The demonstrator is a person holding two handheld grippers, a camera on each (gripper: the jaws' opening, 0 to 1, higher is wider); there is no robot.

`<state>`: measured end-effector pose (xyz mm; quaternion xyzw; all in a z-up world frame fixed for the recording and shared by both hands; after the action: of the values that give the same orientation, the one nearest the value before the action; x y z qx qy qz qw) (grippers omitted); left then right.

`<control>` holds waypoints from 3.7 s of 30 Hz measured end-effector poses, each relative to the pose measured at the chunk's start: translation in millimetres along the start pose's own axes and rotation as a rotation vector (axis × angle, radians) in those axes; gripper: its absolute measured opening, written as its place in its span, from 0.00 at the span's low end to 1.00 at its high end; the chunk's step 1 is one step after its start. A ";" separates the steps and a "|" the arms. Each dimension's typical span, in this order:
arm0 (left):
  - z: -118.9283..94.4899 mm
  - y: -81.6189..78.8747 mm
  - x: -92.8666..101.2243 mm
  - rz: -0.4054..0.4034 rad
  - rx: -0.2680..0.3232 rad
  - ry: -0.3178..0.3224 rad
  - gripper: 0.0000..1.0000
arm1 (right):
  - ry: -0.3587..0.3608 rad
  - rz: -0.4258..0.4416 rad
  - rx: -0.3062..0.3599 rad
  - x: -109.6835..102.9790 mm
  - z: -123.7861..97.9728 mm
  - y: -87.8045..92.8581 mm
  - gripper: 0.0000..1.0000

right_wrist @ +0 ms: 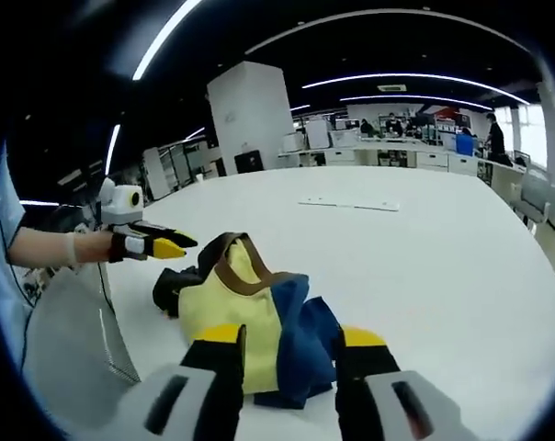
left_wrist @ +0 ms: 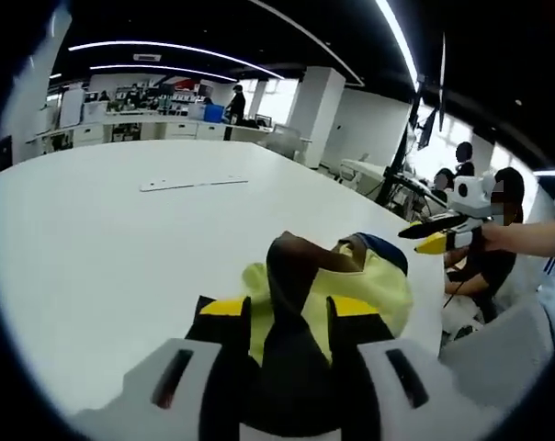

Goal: Fold the garment on the visible template until the final outline fits inside the template.

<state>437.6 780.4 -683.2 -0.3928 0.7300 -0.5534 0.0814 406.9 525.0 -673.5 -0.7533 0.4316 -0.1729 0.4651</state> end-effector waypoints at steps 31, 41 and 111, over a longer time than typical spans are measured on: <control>11.2 9.0 7.7 -0.102 -0.005 0.029 0.00 | -0.024 0.036 -0.080 0.3 16.2 7.6 0.00; -39.3 -28.9 8.0 -0.118 0.140 -0.031 0.00 | 0.004 0.050 0.022 5.4 -13.0 -28.9 0.00; 71.3 -87.4 -183.6 -0.155 0.101 -0.138 0.00 | 0.058 0.028 -0.031 124.4 188.0 -120.8 0.00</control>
<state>643.8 842.3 -691.7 -0.4806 0.6614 -0.5656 0.1083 661.1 551.3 -683.7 -0.7488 0.4581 -0.1817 0.4431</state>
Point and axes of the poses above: the point that each gripper's makers call its tool centre point, and the gripper's own axes: z roughly forward along the fingers, x roughly to its right, y roughly out of its underside, the point moved 3 cm from there along -z, roughly backward along the fingers, and after that the axes turned 6 degrees about y, right-handed, at the moved point
